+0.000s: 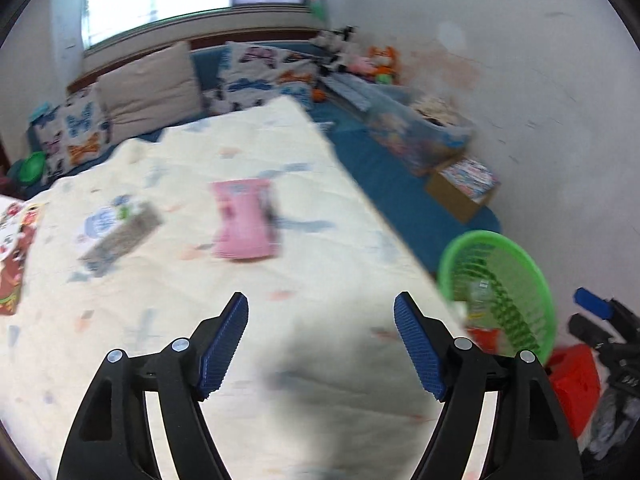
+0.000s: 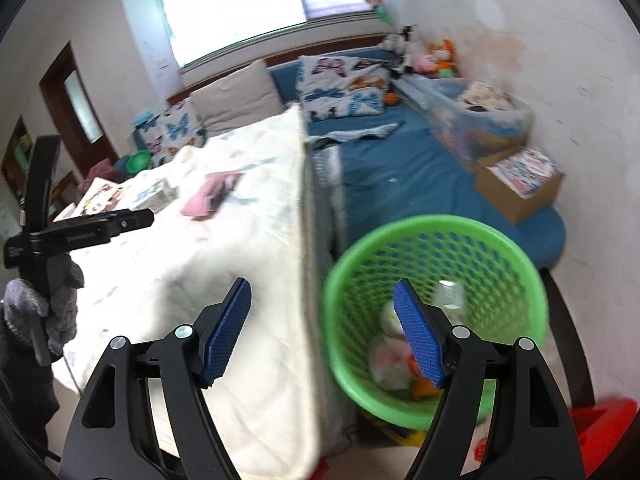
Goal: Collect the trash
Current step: 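Move both tools back over the mattress toward the milk carton and pink wrapper, then grasp the white milk carton with the left tool while the right tool grasps the pink wrapper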
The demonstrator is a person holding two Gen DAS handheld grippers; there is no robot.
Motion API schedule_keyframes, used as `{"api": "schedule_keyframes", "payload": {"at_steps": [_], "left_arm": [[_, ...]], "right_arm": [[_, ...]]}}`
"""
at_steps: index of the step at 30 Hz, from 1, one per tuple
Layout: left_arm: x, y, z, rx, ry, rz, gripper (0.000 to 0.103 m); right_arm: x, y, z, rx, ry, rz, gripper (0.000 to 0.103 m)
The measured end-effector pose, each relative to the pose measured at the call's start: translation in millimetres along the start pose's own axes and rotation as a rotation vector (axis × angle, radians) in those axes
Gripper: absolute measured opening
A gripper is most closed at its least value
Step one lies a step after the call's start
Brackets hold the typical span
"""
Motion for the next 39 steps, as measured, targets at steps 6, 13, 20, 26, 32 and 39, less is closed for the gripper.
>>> {"api": "schedule_keyframes", "payload": {"at_steps": [6, 13, 20, 26, 32, 39], "left_arm": [[-15.1, 72.8, 10.9, -0.043, -0.017, 0.109, 0.073], [-25.6, 133.4, 30.2, -0.05, -0.032, 0.209, 0.074], [-28.2, 171.0, 41.5, -0.054, -0.045, 0.258, 0.077], [-19.0, 202.2, 44.1, -0.076, -0.035, 0.275, 0.079], [1.3, 226.0, 36.7, -0.101, -0.011, 0.259, 0.082], [38.3, 234.6, 24.1, -0.07, 0.033, 0.237, 0.088]], "right_arm": [[27.2, 51.2, 30.6, -0.051, 0.023, 0.077, 0.074], [70.5, 115.1, 67.1, -0.118, 0.047, 0.145, 0.074], [130.4, 161.1, 86.6, -0.158, 0.099, 0.177, 0.074], [193.4, 174.1, 79.7, -0.141, 0.172, 0.159, 0.074], [250.4, 180.8, 65.1, -0.104, 0.232, 0.132, 0.074], [296.6, 186.4, 53.6, -0.109, 0.281, 0.091, 0.072]]}}
Point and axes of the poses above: each gripper's, at about its wrist camera, not at the fingertips, and x roughly the way its jaws point, y to its left, z to its top, the point moved 2 cm from there along x, roughly the way its jaws point, and after that the axes turned 12 degrees about -y, right-handed, at the moved point
